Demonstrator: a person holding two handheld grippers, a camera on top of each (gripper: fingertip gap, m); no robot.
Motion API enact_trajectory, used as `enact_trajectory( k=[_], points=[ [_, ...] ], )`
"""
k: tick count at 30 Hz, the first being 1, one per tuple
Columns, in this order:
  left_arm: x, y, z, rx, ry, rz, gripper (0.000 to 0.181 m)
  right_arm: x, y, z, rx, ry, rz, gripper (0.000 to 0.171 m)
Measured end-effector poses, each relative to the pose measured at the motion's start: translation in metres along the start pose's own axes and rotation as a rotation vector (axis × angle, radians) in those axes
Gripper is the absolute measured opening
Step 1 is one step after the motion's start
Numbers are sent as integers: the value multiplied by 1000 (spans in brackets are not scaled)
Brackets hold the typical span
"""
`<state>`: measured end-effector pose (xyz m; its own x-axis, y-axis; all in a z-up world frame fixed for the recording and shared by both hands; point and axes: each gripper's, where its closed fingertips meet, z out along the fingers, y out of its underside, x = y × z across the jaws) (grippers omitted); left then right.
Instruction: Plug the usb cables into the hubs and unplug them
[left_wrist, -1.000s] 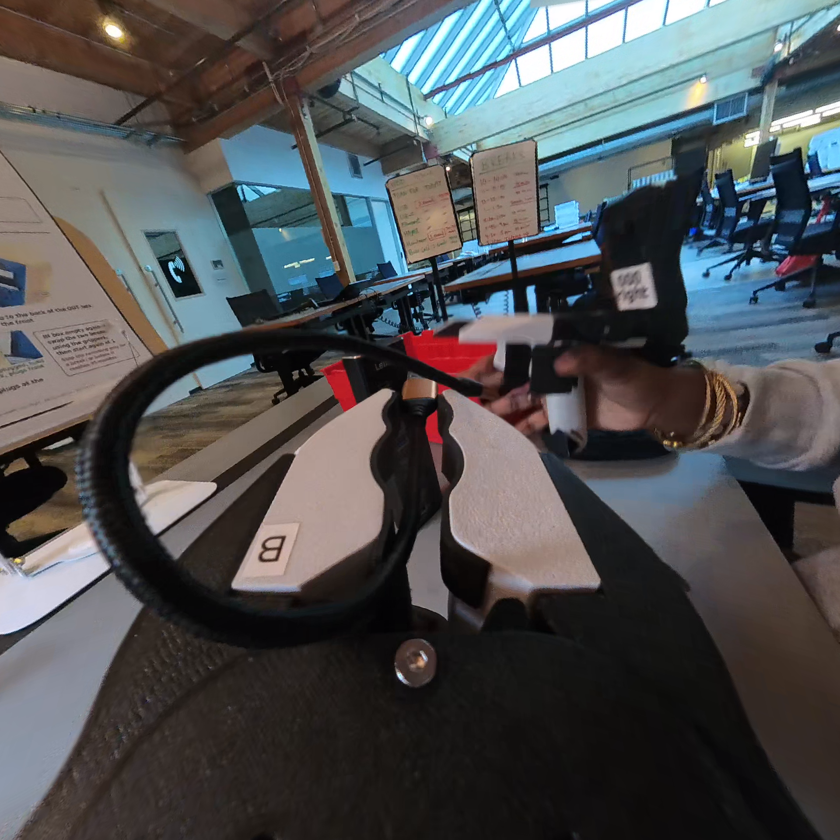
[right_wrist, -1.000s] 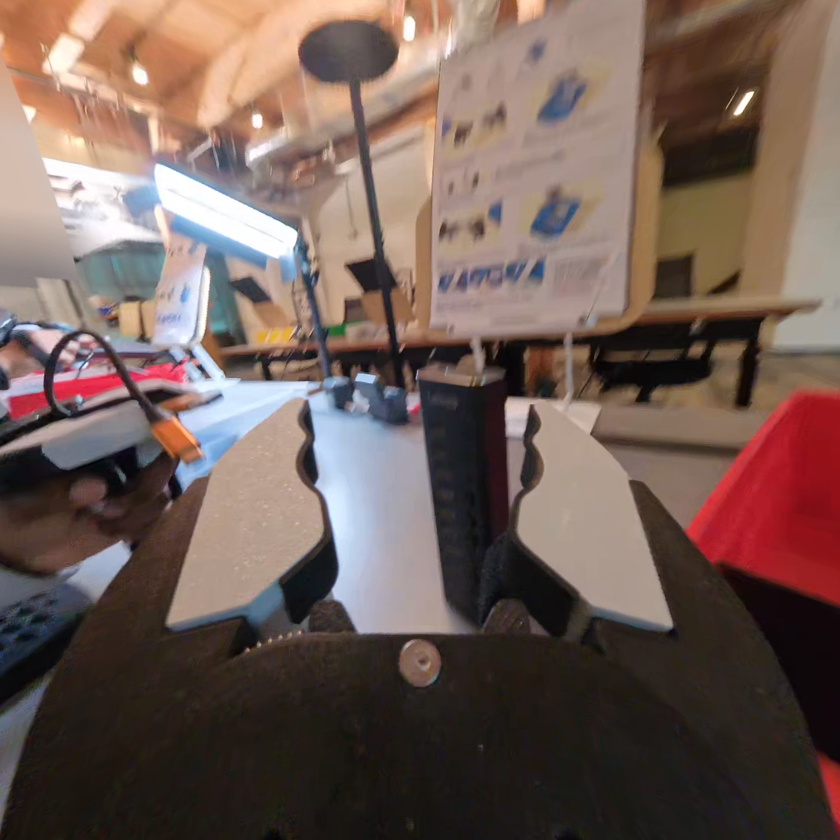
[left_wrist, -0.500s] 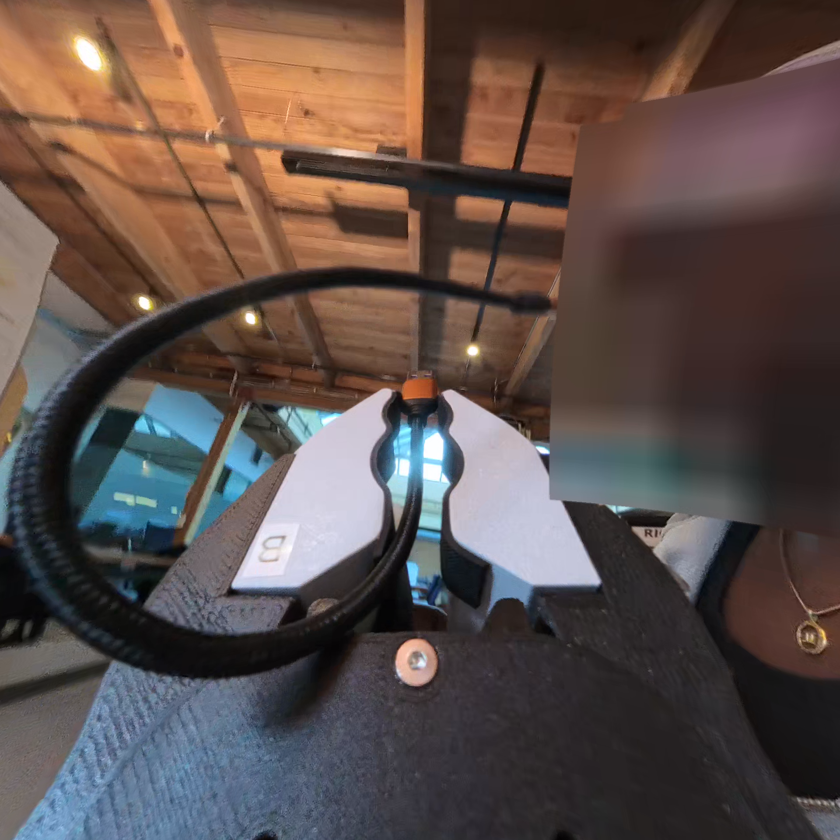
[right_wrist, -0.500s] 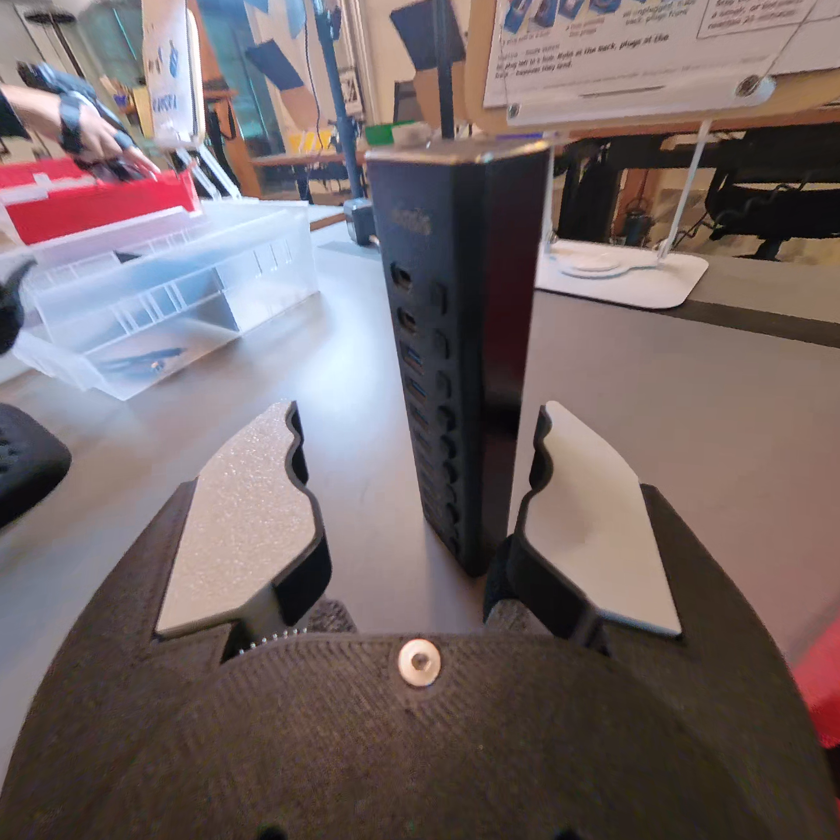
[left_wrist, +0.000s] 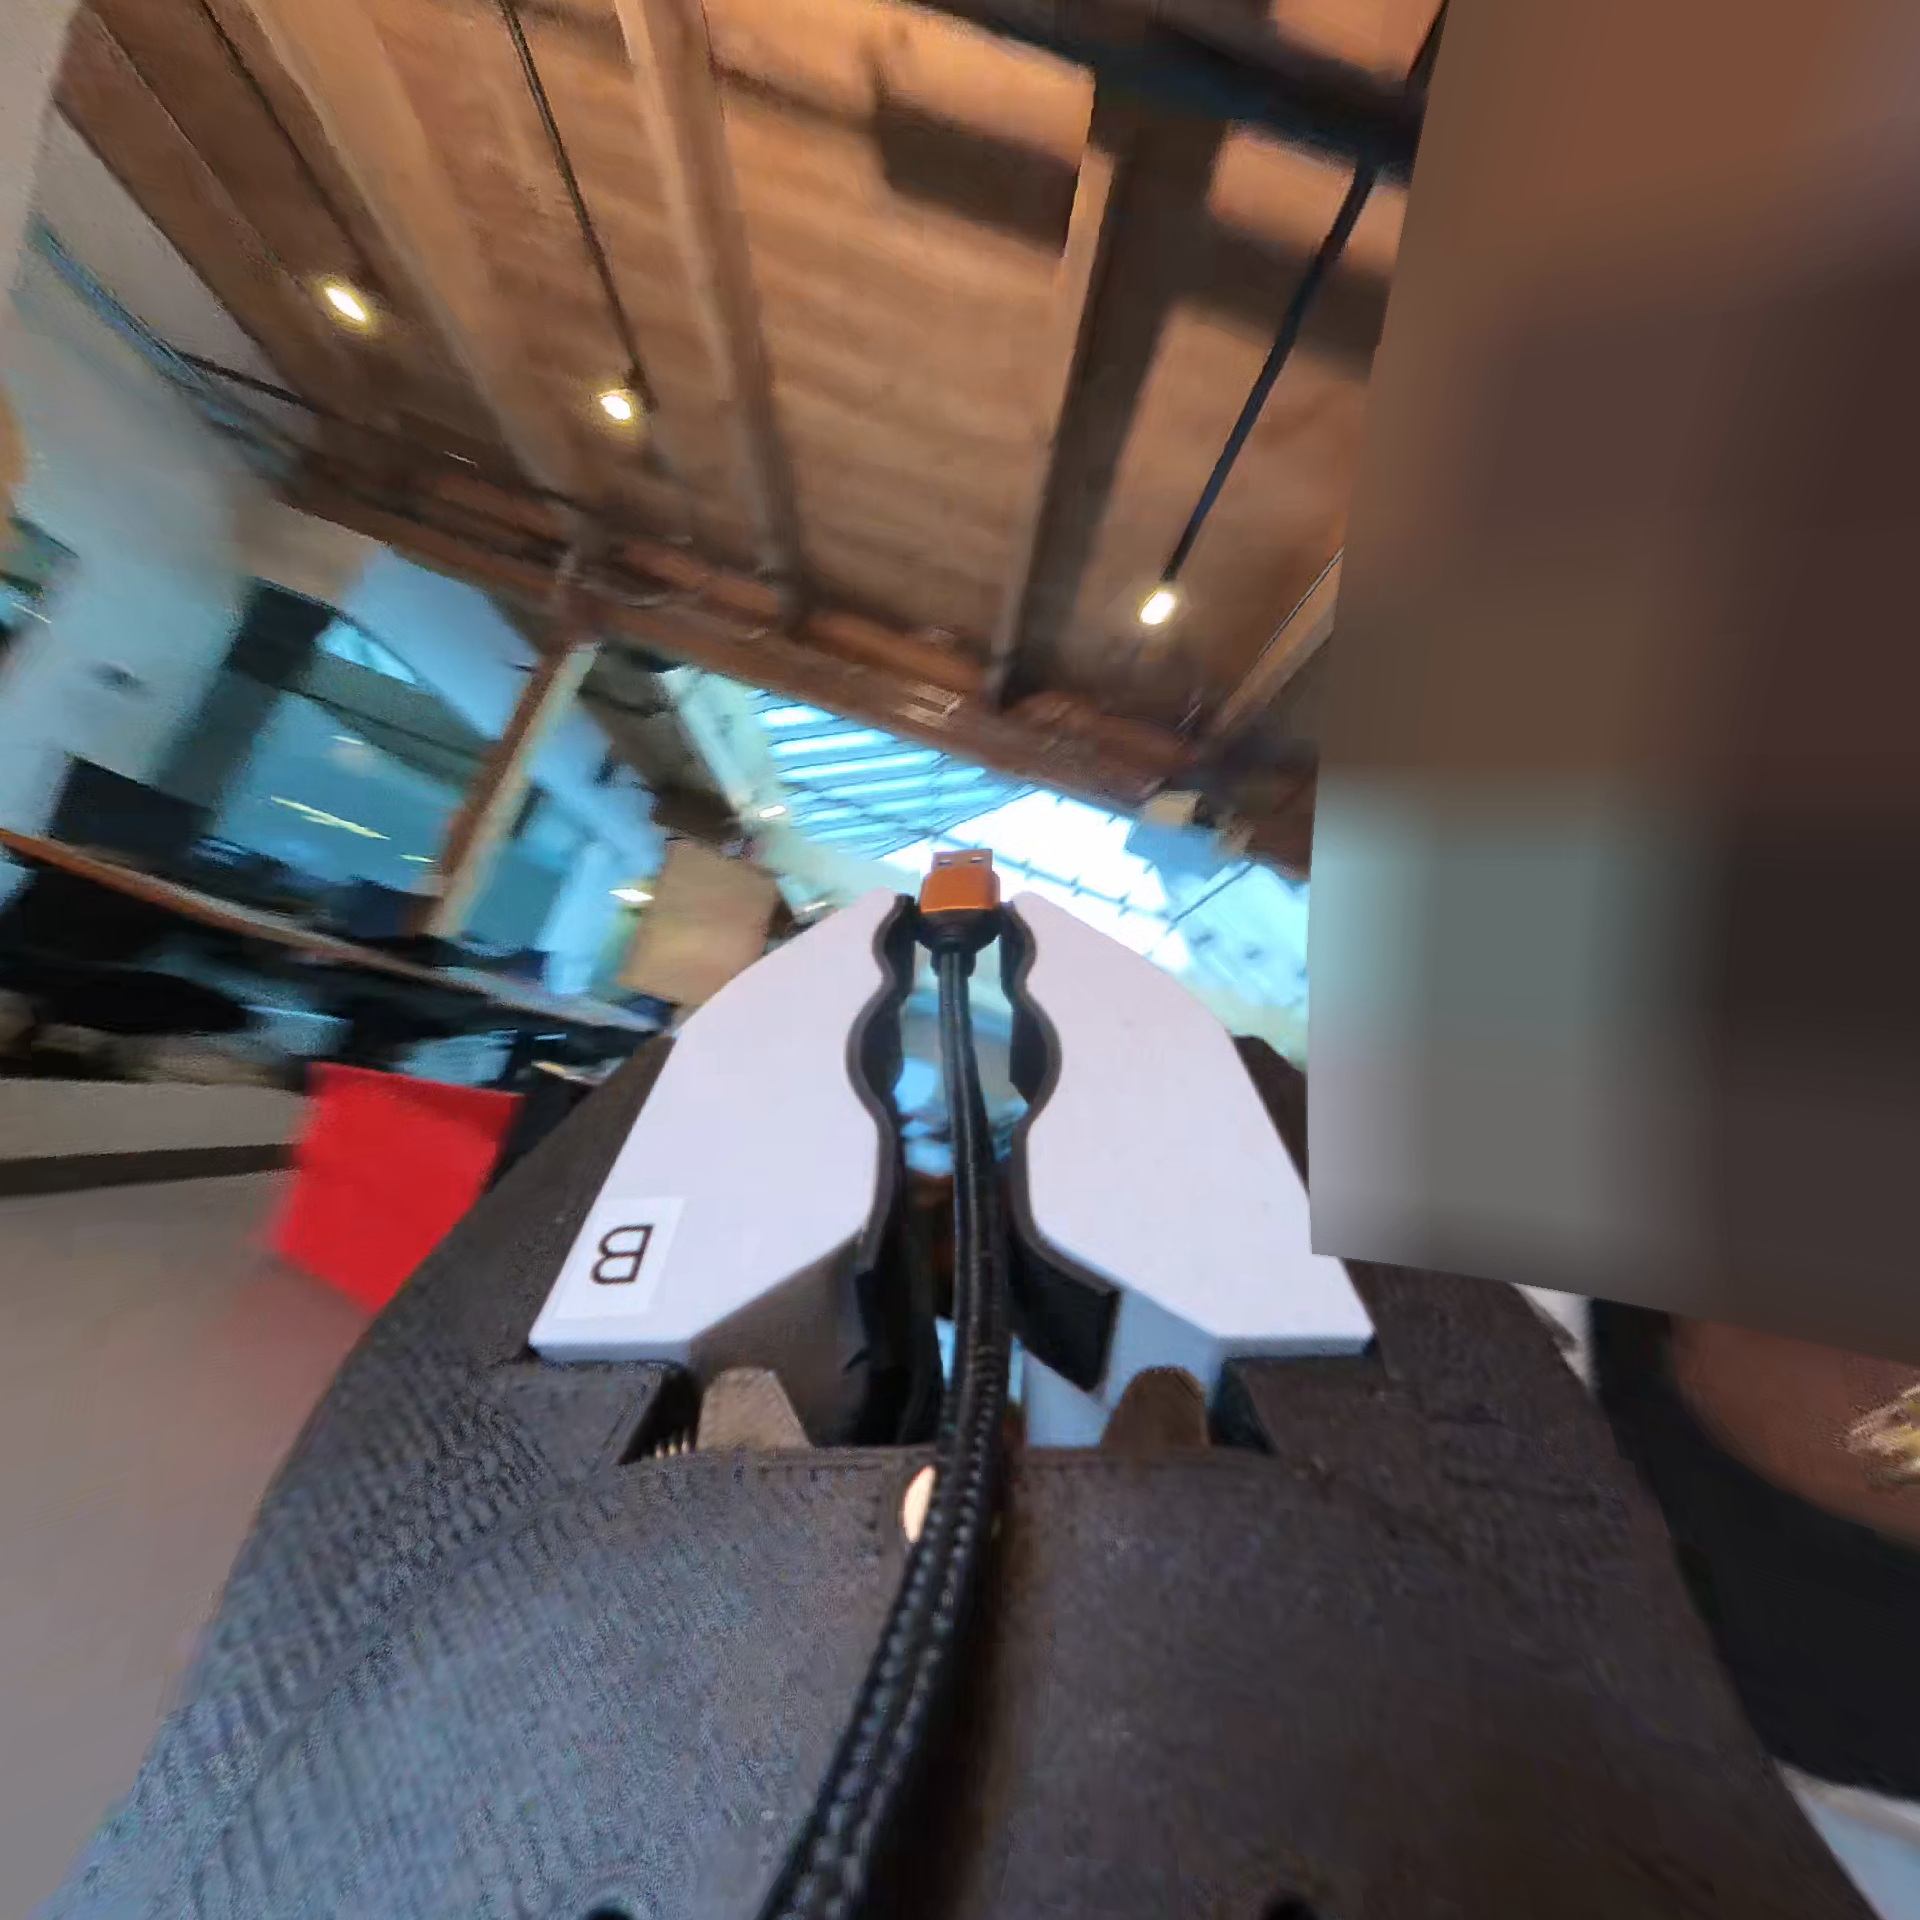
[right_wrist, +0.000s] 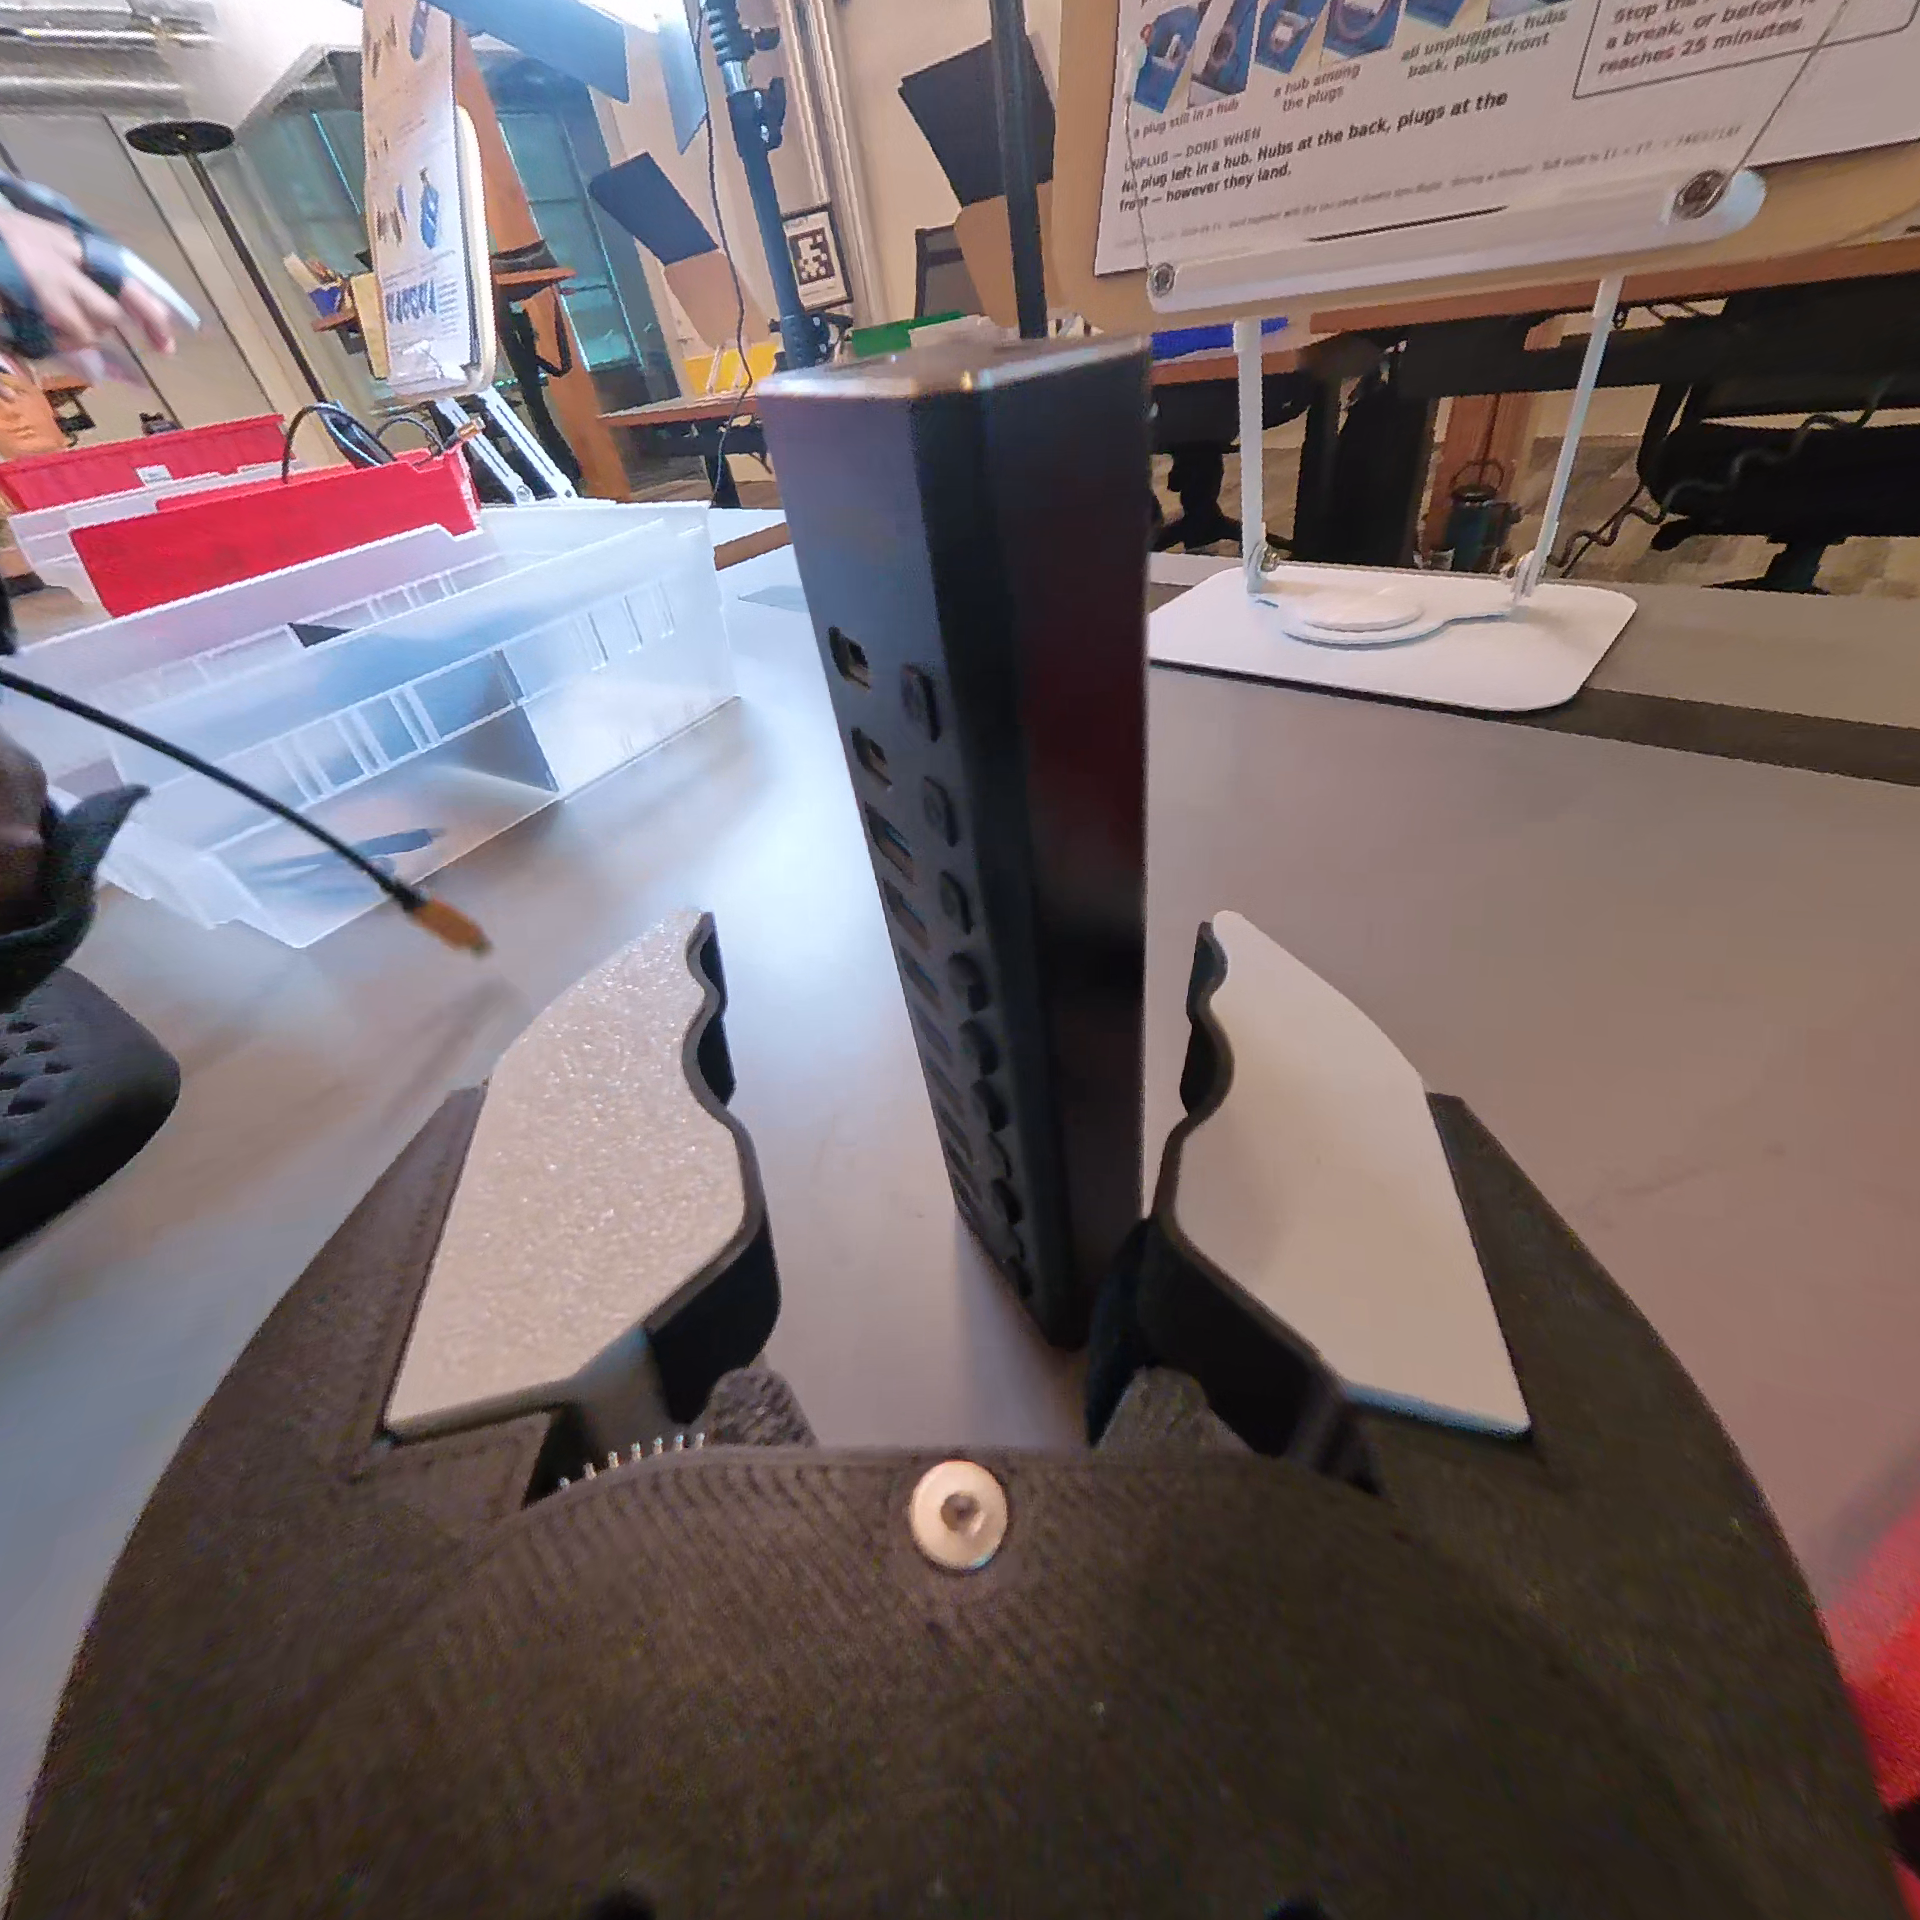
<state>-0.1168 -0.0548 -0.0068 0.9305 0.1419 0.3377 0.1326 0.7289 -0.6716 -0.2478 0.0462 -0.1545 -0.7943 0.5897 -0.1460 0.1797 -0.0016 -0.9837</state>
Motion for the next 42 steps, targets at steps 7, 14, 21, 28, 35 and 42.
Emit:
enact_trajectory(
  k=[7, 14, 21, 28, 35, 42],
  points=[
    [-28, 38, -1, -297, -238, 605, 16, 6, -3, 10, 4, -3, -53, 47],
    [-42, 55, -4, -368, -296, 653, 16, 3, -3, 7, 26, 143, -121, 32],
    [-52, 59, -9, -385, -335, 645, 16, 15, 15, 22, -126, 191, -99, 37],
    [-64, 68, -11, -460, -410, 768, 16, -1, 5, 21, -56, 167, -21, 29],
    [-77, 87, -1, -581, -526, 814, 16, -38, -23, 26, 68, 201, -66, 30],
    [-77, 86, 2, -581, -502, 779, 16, -48, -25, 25, 87, 234, -236, 30]
  ],
)
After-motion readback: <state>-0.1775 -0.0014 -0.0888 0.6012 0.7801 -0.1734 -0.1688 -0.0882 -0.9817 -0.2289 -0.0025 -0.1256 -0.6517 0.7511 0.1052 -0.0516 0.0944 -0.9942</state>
